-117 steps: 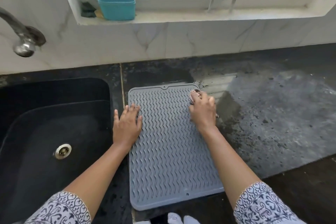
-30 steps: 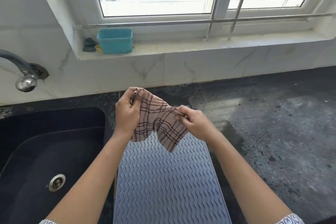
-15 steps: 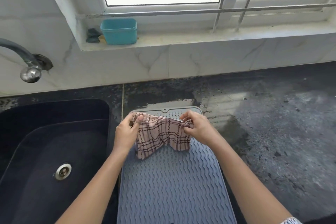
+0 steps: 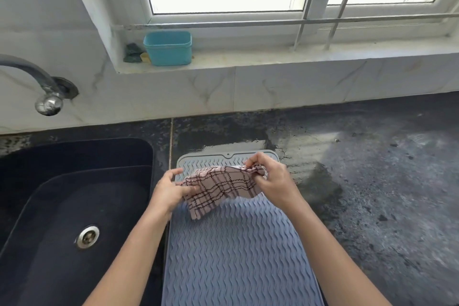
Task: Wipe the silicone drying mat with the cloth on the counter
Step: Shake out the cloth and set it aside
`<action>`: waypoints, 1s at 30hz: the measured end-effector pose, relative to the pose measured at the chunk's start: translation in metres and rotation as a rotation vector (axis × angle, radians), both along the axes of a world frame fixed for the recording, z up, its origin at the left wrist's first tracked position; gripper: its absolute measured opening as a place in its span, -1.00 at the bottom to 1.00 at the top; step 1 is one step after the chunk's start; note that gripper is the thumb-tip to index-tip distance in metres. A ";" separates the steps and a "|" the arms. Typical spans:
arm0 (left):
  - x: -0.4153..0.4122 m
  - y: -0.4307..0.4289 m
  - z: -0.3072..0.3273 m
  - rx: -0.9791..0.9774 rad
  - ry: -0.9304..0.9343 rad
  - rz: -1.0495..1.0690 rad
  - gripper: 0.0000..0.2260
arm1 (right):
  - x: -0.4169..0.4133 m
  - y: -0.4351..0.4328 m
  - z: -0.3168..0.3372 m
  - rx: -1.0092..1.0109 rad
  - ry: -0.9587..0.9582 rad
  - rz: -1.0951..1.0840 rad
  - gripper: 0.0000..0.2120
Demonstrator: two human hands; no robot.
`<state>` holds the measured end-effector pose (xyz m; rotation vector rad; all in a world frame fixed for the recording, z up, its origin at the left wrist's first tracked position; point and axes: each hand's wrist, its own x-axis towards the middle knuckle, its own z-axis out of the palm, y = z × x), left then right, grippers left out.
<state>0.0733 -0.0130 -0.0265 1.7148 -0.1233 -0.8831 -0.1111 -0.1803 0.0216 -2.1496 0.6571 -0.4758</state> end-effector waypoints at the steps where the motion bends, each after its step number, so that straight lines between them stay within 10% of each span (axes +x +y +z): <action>1: 0.000 -0.001 0.005 -0.046 0.075 -0.004 -0.40 | 0.000 0.000 0.002 0.001 -0.030 -0.007 -0.72; 4: -0.001 0.001 0.023 -0.212 0.099 -0.002 -0.62 | -0.001 -0.001 0.010 -0.040 -0.118 -0.051 -0.66; 12: -0.016 0.003 0.074 -0.486 -0.746 -0.095 -0.80 | 0.004 0.010 0.033 0.209 -0.569 -0.349 -0.91; 18: -0.029 -0.017 0.104 -0.812 -0.296 -0.261 -0.85 | 0.010 -0.001 0.051 -0.030 -0.649 -0.289 -0.90; 23: -0.045 -0.062 0.089 -0.601 0.015 0.098 -0.96 | 0.001 -0.037 0.040 -0.171 -0.422 -0.443 -0.84; 30: -0.101 -0.113 0.024 -0.243 0.180 0.072 -0.77 | -0.022 -0.033 0.016 -0.465 -0.105 -0.552 -0.80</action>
